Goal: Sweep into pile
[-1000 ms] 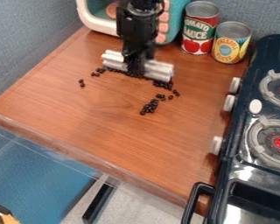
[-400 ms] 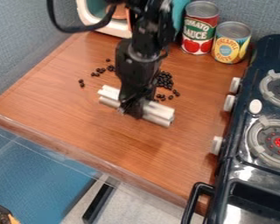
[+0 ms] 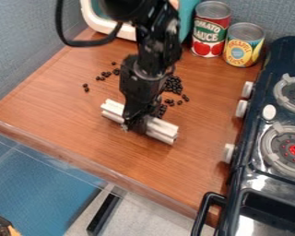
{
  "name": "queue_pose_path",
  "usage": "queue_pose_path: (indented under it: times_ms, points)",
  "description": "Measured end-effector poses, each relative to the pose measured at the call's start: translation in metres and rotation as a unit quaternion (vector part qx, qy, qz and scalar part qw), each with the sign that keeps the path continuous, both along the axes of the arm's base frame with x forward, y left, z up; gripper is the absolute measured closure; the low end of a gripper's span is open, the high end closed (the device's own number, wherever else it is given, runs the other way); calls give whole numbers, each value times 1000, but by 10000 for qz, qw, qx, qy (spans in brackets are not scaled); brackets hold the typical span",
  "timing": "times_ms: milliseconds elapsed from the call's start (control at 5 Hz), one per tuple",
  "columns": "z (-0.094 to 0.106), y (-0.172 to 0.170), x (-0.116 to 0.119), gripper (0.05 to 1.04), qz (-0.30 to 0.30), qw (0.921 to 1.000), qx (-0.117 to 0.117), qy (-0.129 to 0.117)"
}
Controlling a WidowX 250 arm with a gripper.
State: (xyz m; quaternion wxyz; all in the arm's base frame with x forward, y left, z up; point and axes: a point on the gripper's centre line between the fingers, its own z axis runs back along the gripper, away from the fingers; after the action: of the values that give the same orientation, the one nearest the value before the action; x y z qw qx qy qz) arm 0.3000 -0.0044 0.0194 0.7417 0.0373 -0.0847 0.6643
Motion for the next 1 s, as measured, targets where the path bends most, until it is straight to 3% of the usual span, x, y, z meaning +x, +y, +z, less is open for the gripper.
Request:
queue_pose_path:
  times_ms: [600, 1000]
  points:
    - [-12, 5, 13, 705, 57, 9996, 221, 190]
    - [-10, 3, 54, 705, 260, 9995, 145, 38]
